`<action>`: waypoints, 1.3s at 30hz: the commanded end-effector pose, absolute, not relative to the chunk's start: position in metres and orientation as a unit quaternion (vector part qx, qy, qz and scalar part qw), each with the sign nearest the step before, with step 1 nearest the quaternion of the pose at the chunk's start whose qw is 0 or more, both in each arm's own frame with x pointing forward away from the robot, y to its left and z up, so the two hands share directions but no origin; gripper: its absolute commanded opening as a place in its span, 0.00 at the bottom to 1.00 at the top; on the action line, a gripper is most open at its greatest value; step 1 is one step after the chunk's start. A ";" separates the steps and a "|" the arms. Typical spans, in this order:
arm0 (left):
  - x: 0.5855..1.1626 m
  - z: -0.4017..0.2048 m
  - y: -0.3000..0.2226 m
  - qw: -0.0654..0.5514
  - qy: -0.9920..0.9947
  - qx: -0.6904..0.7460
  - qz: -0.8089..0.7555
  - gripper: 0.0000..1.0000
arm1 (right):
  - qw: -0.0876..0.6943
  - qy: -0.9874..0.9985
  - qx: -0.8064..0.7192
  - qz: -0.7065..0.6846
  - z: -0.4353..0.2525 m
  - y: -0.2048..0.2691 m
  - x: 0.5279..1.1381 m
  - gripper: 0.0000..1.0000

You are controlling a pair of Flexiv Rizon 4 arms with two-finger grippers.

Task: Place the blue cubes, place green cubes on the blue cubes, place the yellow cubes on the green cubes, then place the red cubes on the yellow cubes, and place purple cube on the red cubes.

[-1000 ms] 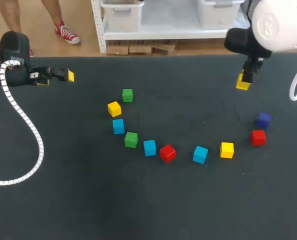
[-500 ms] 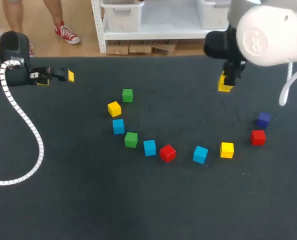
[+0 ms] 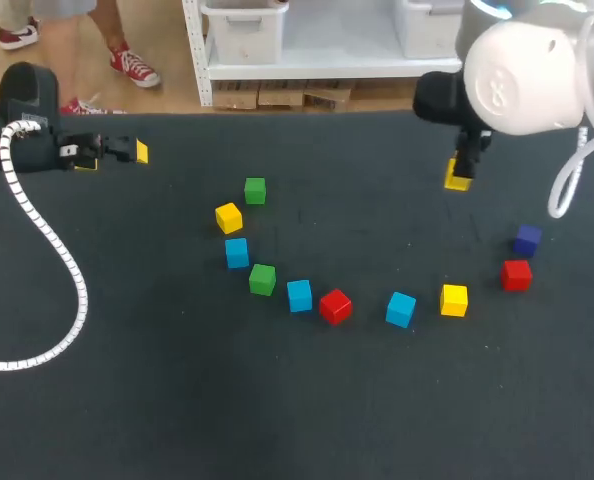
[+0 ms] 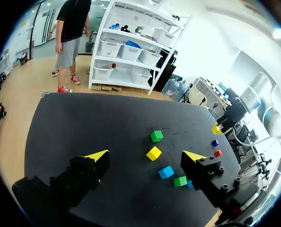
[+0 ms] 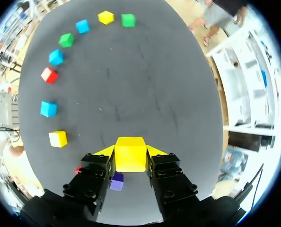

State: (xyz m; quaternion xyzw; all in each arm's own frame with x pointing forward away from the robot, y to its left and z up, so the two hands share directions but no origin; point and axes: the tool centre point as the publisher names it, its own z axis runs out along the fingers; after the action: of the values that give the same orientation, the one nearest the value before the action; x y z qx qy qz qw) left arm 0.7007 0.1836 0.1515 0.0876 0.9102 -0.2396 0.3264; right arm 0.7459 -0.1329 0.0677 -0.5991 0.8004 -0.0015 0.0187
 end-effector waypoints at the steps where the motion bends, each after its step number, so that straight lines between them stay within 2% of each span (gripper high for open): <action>1: 0.700 0.150 0.184 0.329 0.909 0.088 -0.242 1.00 | 0.015 0.823 -0.567 0.010 0.059 -0.156 0.761 0.00; 13: 0.700 0.150 0.184 0.329 0.909 0.088 -0.242 1.00 | -0.009 0.881 -0.472 0.042 0.037 -0.215 0.763 0.00; 29: 0.700 0.150 0.184 0.329 0.909 0.088 -0.242 1.00 | -0.043 0.891 -0.450 0.028 0.017 -0.215 0.767 0.01; 36: 0.700 0.150 0.184 0.329 0.909 0.088 -0.242 1.00 | -0.046 0.892 -0.448 0.031 0.015 -0.216 0.767 0.15; 37: 0.700 0.150 0.184 0.329 0.909 0.088 -0.242 1.00 | -0.046 0.893 -0.448 0.031 0.015 -0.216 0.767 0.23; 39: 0.700 0.150 0.184 0.329 0.909 0.088 -0.242 1.00 | -0.045 0.893 -0.447 0.031 0.014 -0.216 0.767 0.44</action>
State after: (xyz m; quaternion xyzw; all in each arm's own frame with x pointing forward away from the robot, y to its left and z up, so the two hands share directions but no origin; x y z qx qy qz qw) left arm 0.7007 0.1836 0.1515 0.0876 0.9102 -0.2396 0.3264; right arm 0.7670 -0.2159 0.0142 -0.4476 0.8925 0.0304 -0.0460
